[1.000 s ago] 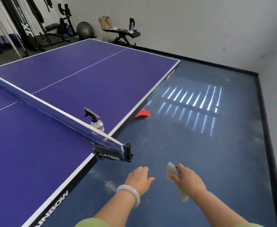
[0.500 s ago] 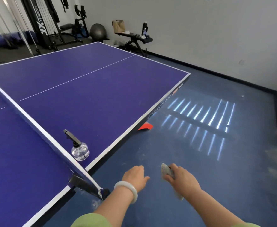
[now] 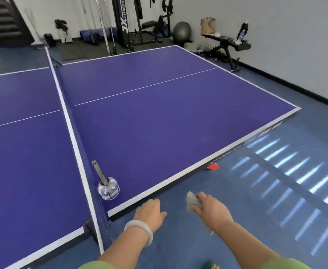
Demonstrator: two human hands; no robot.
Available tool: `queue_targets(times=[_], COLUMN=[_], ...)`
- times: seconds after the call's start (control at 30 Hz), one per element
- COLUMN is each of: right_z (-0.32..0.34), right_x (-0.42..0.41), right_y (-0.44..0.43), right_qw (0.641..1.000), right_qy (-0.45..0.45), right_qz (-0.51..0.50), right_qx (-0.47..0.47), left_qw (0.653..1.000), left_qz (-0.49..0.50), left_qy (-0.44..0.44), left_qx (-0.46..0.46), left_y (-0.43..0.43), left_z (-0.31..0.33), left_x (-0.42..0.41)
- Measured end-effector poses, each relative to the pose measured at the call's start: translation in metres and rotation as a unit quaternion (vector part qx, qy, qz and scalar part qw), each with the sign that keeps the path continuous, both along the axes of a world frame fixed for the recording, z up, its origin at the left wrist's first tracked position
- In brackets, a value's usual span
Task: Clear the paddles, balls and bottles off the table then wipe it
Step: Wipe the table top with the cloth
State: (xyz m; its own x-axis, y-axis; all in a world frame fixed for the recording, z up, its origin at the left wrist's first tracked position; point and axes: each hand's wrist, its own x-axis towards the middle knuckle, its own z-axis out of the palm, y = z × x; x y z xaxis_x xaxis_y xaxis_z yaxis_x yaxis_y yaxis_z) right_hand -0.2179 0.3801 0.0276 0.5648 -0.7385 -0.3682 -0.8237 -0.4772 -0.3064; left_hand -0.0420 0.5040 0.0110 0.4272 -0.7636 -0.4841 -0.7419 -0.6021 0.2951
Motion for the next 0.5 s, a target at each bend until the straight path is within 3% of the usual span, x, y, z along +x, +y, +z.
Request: queue_targets(times=[0.23, 0.5], right_z=[-0.001, -0.001], right_x=[0.053, 0.118], right_y=[-0.080, -0.100], right_qw=[0.985, 0.953], right_qy=[-0.001, -0.004], right_qz=[0.171, 0.303], right_qx=[-0.025, -0.015], left_qw=[0.982, 0.915], left_qz=[0.188, 0.403], left_qy=[-0.017, -0.019], left_qx=[-0.008, -0.030], left_y=[-0.013, 0.000], left_z=[0.001, 0.005], left_x=[0.001, 0.007])
